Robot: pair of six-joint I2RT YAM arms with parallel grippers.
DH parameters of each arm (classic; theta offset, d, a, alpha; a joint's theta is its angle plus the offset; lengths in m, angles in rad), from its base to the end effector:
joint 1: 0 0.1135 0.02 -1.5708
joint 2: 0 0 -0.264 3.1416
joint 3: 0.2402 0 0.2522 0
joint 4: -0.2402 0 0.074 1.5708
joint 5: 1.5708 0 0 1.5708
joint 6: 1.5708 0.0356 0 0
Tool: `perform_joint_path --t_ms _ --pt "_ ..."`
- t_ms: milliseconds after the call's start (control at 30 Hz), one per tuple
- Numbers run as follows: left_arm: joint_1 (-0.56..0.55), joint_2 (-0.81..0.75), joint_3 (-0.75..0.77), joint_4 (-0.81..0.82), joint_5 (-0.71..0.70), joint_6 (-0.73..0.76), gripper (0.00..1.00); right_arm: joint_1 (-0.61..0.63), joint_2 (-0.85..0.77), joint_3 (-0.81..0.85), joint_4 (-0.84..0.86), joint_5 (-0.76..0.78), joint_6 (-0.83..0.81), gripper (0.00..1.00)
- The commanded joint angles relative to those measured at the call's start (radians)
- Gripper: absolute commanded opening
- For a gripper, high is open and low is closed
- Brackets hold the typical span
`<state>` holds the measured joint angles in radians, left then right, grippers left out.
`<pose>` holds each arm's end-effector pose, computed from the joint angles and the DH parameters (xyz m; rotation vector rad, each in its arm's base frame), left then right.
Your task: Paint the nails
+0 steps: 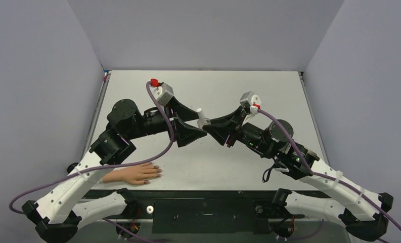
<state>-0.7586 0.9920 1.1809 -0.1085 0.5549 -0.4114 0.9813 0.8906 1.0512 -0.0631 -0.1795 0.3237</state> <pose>0.1387 -0.1573 0.4478 0.7563 1.4780 -1.3261 0.1029 0.1654 0.4278 -0.6602 1.4484 1.1737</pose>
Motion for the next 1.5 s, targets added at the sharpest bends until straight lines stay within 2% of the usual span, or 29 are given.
perform_joint_path --t_ms 0,200,467,700,1100,1333,1467 --pt "-0.003 -0.052 0.098 -0.102 0.086 0.104 0.74 -0.008 -0.047 0.033 0.030 -0.065 0.009 0.00" --pt "0.004 -0.084 0.120 -0.174 0.194 0.161 0.64 -0.013 -0.079 0.017 0.097 -0.270 0.043 0.00" --pt "0.006 -0.085 0.075 -0.048 0.285 0.092 0.50 -0.013 -0.084 -0.010 0.185 -0.379 0.086 0.00" --pt "0.005 -0.039 0.065 0.039 0.358 0.026 0.43 -0.012 -0.085 -0.025 0.203 -0.392 0.093 0.00" --pt "0.004 -0.046 0.035 0.062 0.359 0.009 0.20 -0.012 -0.070 -0.027 0.213 -0.395 0.092 0.00" --pt "0.004 -0.039 0.043 0.017 0.331 0.026 0.01 -0.009 -0.066 -0.043 0.225 -0.391 0.097 0.00" --pt "0.004 -0.026 0.060 -0.036 0.307 0.053 0.00 -0.007 -0.062 -0.045 0.211 -0.398 0.087 0.00"
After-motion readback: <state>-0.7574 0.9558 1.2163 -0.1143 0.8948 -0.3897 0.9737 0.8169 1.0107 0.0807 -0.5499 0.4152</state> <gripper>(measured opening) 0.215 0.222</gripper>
